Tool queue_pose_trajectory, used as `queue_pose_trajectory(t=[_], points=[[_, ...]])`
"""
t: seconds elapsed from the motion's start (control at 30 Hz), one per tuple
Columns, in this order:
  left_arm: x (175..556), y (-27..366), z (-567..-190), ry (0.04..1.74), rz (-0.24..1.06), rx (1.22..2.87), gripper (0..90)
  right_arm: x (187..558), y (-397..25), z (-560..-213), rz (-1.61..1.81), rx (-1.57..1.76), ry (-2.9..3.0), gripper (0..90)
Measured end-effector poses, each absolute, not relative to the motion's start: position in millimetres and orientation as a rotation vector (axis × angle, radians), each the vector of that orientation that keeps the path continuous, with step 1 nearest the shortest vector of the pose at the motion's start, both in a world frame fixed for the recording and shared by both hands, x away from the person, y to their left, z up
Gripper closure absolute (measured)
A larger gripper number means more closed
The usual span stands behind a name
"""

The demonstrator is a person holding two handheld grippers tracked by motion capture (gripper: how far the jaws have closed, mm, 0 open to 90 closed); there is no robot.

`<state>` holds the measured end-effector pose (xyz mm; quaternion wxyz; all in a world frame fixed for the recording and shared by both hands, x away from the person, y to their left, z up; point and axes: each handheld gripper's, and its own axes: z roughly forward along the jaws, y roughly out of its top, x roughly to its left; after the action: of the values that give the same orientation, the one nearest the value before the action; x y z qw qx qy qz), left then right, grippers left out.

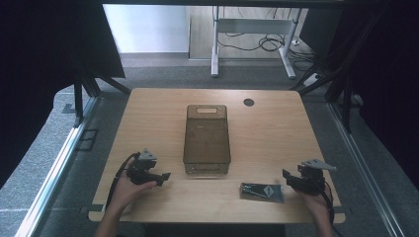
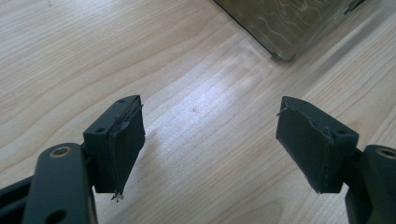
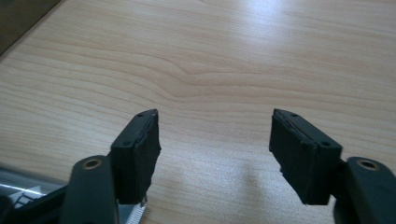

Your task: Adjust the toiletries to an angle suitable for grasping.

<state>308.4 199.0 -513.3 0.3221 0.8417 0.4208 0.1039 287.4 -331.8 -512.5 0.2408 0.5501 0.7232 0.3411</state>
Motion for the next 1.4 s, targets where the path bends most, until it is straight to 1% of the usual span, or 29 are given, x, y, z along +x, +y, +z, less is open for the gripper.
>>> queue_pose_trajectory(t=[0.17,0.27,0.3,0.33,0.37,0.5,0.7,0.83,1.0,1.03,1.07,1.27,1.4], points=[[308.9,199.7,-515.0,1.114,0.263,2.205,24.0,285.7,-331.7,-509.2,0.957,1.483,2.002,44.3],[308.4,199.6,-514.9,1.112,0.264,2.204,24.0,284.8,-330.7,-510.4,0.962,1.465,2.033,47.1],[308.3,199.5,-514.8,1.111,0.266,2.205,24.0,284.2,-330.1,-510.7,0.955,1.458,2.044,49.6],[308.3,199.5,-514.8,1.111,0.266,2.205,24.0,284.2,-330.1,-510.7,0.955,1.458,2.044,49.6],[307.9,199.1,-514.5,1.108,0.269,2.209,24.0,283.7,-329.8,-510.6,0.972,1.436,2.084,51.6],[306.4,198.0,-514.8,1.114,0.269,2.207,24.0,284.0,-330.7,-509.9,0.974,1.425,2.098,52.7],[305.3,192.4,-517.4,1.112,0.267,2.23,24.0,291.9,-331.5,-511.0,0.993,1.426,2.144,56.8],[305.4,189.9,-516.1,1.102,0.264,2.23,24.0,295.3,-329.3,-510.7,0.991,1.403,2.208,62.8],[304.9,191.9,-514.7,1.104,0.265,2.221,24.0,298.1,-321.7,-499.5,0.905,1.335,2.308,70.0],[304.9,191.9,-514.7,1.104,0.265,2.221,24.0,298.1,-321.7,-499.5,0.905,1.335,2.308,70.0],[304.5,192.2,-513.4,1.095,0.268,2.218,24.0,300.0,-316.8,-493.5,0.835,1.305,2.36,74.7],[305.9,191.4,-515.8,1.105,0.257,2.224,24.0,306.8,-308.6,-473.7,0.84,1.273,2.443,86.4],[306.4,190.3,-516.5,1.102,0.256,2.231,24.0,312.9,-303.6,-464.7,0.834,1.245,2.5,89.0]])
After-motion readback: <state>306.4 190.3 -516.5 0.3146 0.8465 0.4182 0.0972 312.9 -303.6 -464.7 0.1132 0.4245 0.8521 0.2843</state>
